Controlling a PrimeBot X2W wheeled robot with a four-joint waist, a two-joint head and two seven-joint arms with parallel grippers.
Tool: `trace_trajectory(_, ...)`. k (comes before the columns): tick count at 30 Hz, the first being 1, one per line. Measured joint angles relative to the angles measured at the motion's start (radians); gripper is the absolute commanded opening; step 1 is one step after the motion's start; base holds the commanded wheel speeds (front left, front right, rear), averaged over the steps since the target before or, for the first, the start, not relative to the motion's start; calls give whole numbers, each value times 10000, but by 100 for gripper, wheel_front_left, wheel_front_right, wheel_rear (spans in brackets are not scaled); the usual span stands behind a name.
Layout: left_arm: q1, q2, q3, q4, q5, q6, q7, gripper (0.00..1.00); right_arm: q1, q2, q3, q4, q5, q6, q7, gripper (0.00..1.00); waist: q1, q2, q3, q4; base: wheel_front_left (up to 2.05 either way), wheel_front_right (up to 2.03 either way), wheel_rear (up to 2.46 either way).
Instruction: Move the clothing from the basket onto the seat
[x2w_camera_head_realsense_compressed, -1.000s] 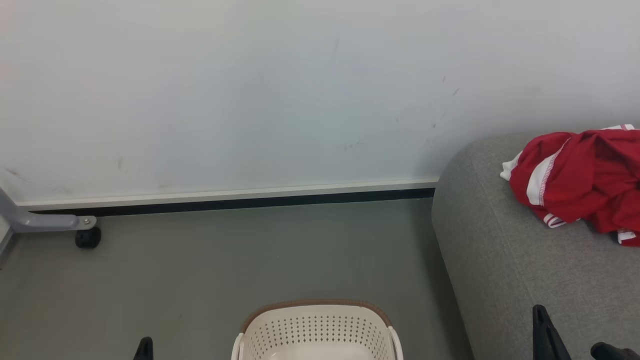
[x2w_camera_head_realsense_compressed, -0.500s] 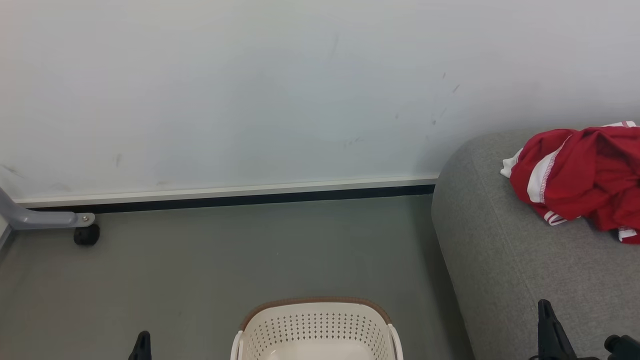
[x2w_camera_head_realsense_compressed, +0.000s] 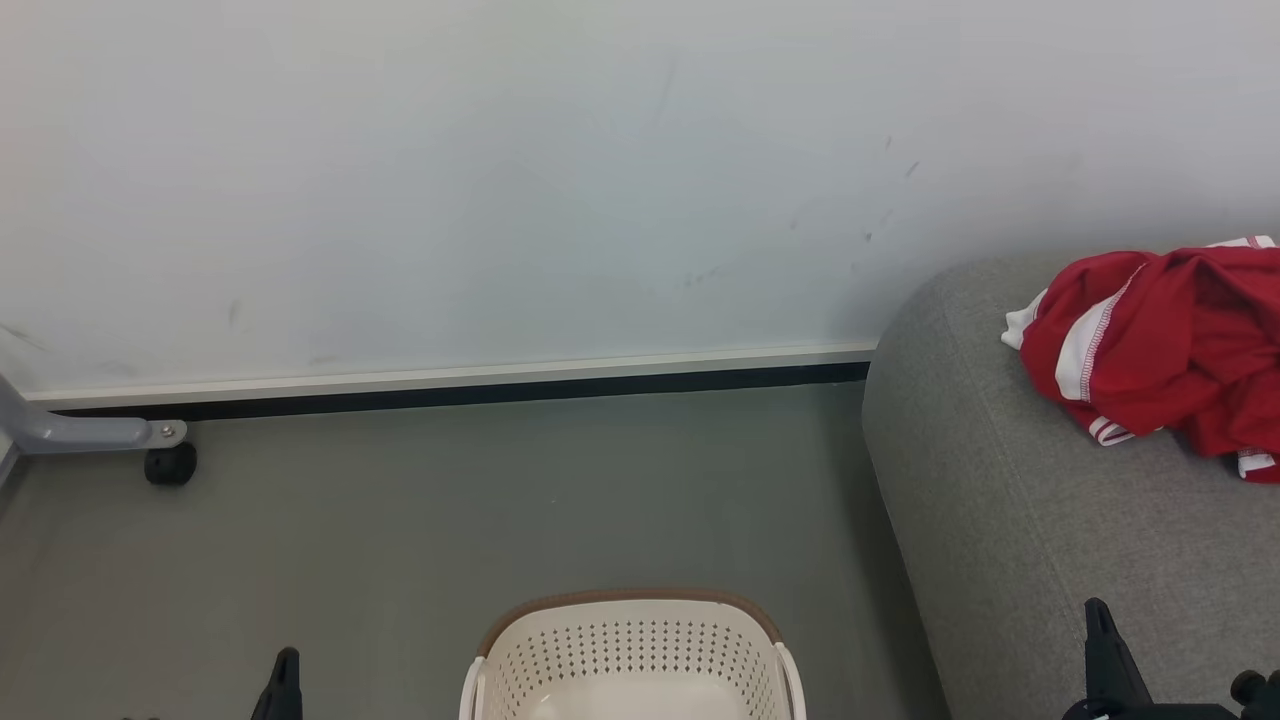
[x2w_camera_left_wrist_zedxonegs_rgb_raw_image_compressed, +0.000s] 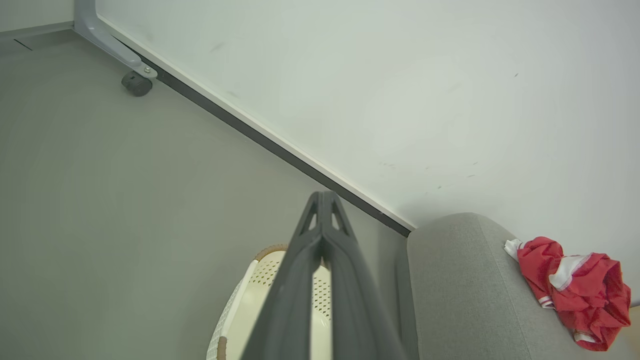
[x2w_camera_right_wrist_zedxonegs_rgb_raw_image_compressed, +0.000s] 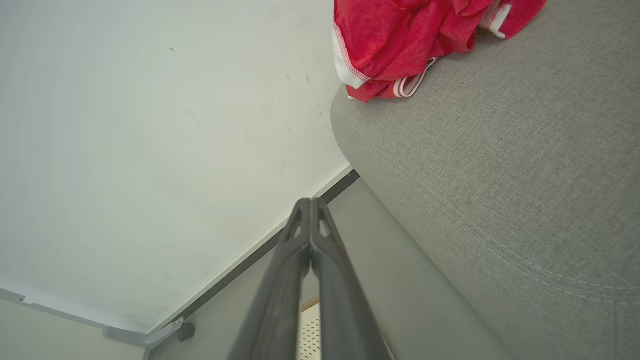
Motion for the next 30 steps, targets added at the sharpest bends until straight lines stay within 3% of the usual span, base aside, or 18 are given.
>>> trace_trajectory(30, -790, -583, 803, 418, -2966, -621, 949, 0, -637, 276, -794, 579, 3455, 673, 932, 0, 0, 0, 205, -31, 0, 0, 0)
